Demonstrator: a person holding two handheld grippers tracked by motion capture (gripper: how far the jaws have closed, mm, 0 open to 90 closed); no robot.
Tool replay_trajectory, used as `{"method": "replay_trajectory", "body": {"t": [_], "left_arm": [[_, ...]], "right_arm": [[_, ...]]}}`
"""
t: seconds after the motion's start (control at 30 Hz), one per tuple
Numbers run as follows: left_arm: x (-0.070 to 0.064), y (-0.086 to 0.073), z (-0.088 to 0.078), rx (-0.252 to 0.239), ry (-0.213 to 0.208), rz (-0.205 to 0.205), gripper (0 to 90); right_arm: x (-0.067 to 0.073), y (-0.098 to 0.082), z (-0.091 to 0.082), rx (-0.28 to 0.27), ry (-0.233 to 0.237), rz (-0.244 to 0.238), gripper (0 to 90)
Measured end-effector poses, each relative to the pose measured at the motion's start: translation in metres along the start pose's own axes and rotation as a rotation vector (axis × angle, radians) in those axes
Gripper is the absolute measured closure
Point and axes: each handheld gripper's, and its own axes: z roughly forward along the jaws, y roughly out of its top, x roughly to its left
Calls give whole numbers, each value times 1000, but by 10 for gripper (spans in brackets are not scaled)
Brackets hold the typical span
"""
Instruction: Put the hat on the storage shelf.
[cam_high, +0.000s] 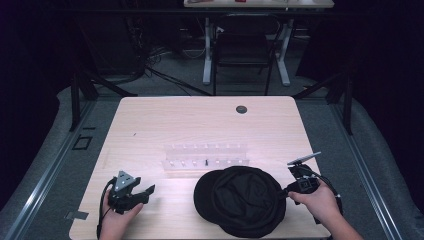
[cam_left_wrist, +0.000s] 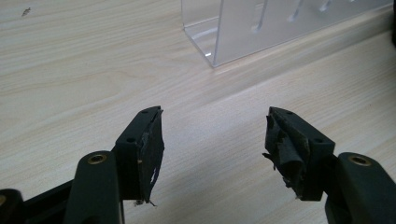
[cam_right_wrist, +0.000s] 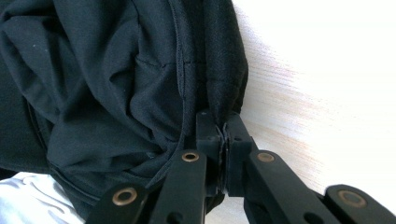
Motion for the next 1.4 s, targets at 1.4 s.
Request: {"method": "replay_trajectory", "body": {"t": [1.4], "left_arm": [[0,0,0,0,4,-1,372]], "right_arm": [[36,8,-49,-36,94,-12,881]]}}
